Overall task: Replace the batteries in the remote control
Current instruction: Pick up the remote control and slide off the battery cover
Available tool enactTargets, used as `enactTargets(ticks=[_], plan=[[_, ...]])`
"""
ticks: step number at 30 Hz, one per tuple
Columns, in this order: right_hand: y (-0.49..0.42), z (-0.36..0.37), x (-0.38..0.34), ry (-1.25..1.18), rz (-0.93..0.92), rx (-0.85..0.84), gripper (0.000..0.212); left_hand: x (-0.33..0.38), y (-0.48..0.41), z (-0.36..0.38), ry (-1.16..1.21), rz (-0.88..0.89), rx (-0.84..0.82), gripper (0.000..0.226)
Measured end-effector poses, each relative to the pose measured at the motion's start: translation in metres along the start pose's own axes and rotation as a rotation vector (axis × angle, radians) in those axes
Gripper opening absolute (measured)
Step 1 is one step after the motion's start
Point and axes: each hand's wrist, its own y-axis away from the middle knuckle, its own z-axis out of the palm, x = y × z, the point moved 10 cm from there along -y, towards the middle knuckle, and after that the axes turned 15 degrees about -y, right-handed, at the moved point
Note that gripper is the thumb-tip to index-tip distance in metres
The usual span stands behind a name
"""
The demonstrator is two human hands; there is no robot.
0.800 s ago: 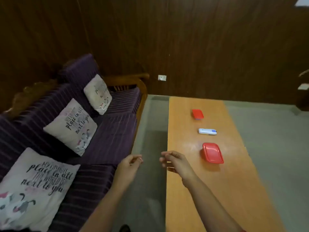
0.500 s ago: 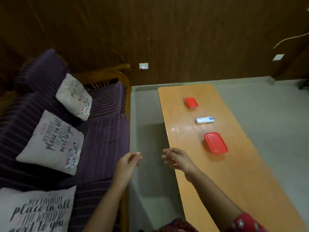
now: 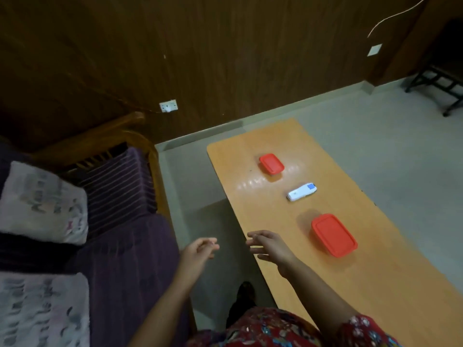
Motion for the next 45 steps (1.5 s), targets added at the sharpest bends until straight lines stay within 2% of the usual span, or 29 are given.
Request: enactTargets(ticks=[8, 12, 17, 21, 26, 32, 37, 45], plan=[[-0.088, -0.011, -0.081, -0.142, 0.011, 0.183, 0.024, 0.103, -0.141, -0.008, -0.132, 0.143, -0.191, 0.028], [-0.127, -0.027, -0.103, -0.277, -0.004, 0.368, 0.025, 0.137, -0.217, 0.005, -0.235, 0.187, -0.345, 0.027], [-0.153, -0.033, -0.109, -0.491, -0.026, 0.624, 0.026, 0.166, -0.29, 0.022, -0.455, 0.286, -0.626, 0.025], [-0.151, -0.018, -0.106, -0.63, -0.056, 0.742, 0.024, 0.173, -0.334, 0.028, -0.598, 0.326, -0.707, 0.02], [-0.164, -0.01, -0.07, -0.723, -0.107, 0.829, 0.024, 0.147, -0.348, 0.055, -0.673, 0.363, -0.774, 0.018], [-0.228, -0.01, -0.001, -0.669, -0.166, 0.838, 0.025, 0.063, -0.377, 0.117, -0.674, 0.427, -0.753, 0.019], [-0.266, -0.011, 0.045, -0.604, -0.256, 0.89, 0.021, 0.009, -0.391, 0.15, -0.576, 0.552, -0.751, 0.017], [-0.287, 0.022, 0.101, -0.495, -0.459, 0.939, 0.022, -0.055, -0.389, 0.131, -0.345, 0.716, -0.734, 0.02]])
